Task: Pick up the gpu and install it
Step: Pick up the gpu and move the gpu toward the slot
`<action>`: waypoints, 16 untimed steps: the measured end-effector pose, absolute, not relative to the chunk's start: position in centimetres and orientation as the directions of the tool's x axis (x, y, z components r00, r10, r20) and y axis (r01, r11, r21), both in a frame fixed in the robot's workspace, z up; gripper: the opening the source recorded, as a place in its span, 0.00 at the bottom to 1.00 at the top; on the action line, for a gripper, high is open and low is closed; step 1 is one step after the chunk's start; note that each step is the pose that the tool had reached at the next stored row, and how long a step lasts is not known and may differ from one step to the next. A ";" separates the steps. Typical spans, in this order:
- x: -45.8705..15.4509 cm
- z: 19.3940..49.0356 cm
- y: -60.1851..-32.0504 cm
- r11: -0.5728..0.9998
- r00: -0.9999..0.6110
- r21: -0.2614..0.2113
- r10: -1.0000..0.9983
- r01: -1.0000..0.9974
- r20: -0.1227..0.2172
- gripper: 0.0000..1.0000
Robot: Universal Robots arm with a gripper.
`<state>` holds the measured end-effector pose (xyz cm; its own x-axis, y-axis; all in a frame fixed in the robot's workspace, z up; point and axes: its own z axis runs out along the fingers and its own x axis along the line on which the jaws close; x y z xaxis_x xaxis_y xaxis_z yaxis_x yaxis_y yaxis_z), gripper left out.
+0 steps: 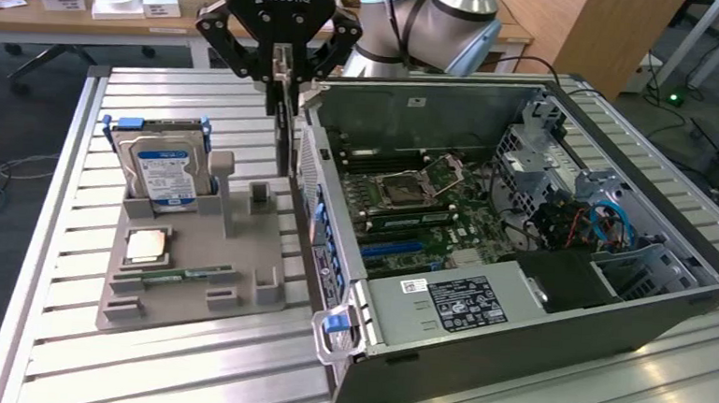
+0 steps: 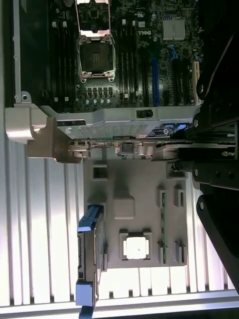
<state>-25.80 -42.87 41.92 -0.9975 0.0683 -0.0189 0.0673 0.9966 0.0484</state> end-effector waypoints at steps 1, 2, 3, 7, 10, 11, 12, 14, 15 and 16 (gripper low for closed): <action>-25.6 41.9 -42.9 0.997 -0.997 0.049 0.068 0.067 -0.019 0.26; -25.4 41.9 -42.9 0.996 -0.997 0.050 0.068 0.067 -0.019 0.26; -25.2 41.9 -42.9 0.996 -0.997 0.051 0.068 0.067 -0.019 0.26; -24.2 41.9 -42.9 0.996 -0.997 0.055 0.068 0.067 -0.018 0.26; -23.4 41.9 -42.9 0.996 -0.997 0.058 0.068 0.067 -0.018 0.26; -23.2 41.9 -42.9 0.996 -0.997 0.059 0.068 0.067 -0.018 0.26; -22.9 41.9 -42.8 0.996 -0.997 0.060 0.068 0.067 -0.018 0.26; -22.2 41.9 -42.8 0.996 -0.997 0.063 0.069 0.067 -0.018 0.26; -21.9 41.9 -42.8 0.996 -0.997 0.065 0.069 0.067 -0.018 0.26; -21.5 41.9 -42.8 0.996 -0.997 0.066 0.069 0.067 -0.018 0.26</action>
